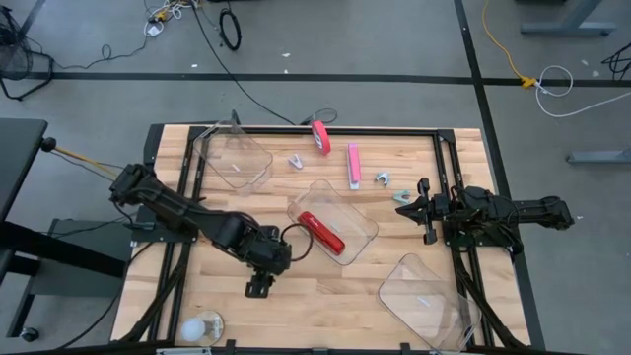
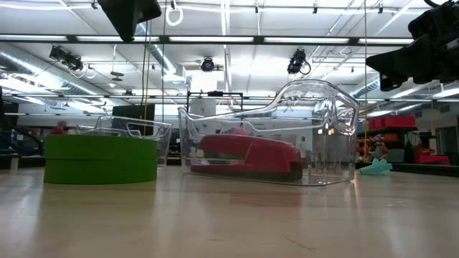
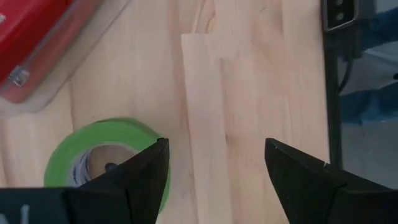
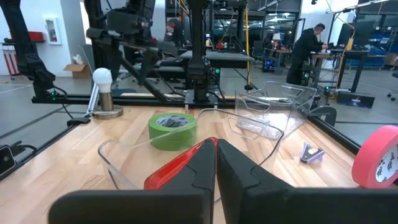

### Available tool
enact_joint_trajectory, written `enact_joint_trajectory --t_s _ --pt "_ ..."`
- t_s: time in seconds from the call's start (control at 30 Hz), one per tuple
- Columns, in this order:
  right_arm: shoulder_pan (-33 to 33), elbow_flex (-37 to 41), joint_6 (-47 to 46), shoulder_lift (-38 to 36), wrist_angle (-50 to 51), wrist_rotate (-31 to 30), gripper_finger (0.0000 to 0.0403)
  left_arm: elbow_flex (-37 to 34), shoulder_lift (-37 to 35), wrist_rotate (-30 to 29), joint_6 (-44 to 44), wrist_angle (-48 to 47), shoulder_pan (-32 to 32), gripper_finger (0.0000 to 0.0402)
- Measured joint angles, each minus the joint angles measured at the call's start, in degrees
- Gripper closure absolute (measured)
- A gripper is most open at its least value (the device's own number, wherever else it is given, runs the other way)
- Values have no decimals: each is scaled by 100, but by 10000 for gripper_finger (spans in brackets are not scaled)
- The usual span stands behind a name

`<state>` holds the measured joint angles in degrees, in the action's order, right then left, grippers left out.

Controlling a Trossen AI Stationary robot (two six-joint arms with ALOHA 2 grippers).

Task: Pick and place Stapler, Stapler remover, tape
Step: Put the green tape into the top transparent bin

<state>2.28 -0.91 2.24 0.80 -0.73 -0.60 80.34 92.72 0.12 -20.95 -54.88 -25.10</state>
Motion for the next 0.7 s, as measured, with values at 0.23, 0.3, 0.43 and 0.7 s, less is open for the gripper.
enact_joint_trajectory --t_s 0.23,0.3,0.43,0.7 --pt "2 0 0 0 1 1 385 -385 83 -35 -133 123 -85 134" --pt "2 0 0 0 0 0 385 -555 68 -31 -247 274 -85 134" --pt "2 0 0 0 2 0 385 -865 71 -35 -264 327 -134 134" --pt "1 0 0 2 2 0 385 -1375 66 -50 -94 335 -310 134"
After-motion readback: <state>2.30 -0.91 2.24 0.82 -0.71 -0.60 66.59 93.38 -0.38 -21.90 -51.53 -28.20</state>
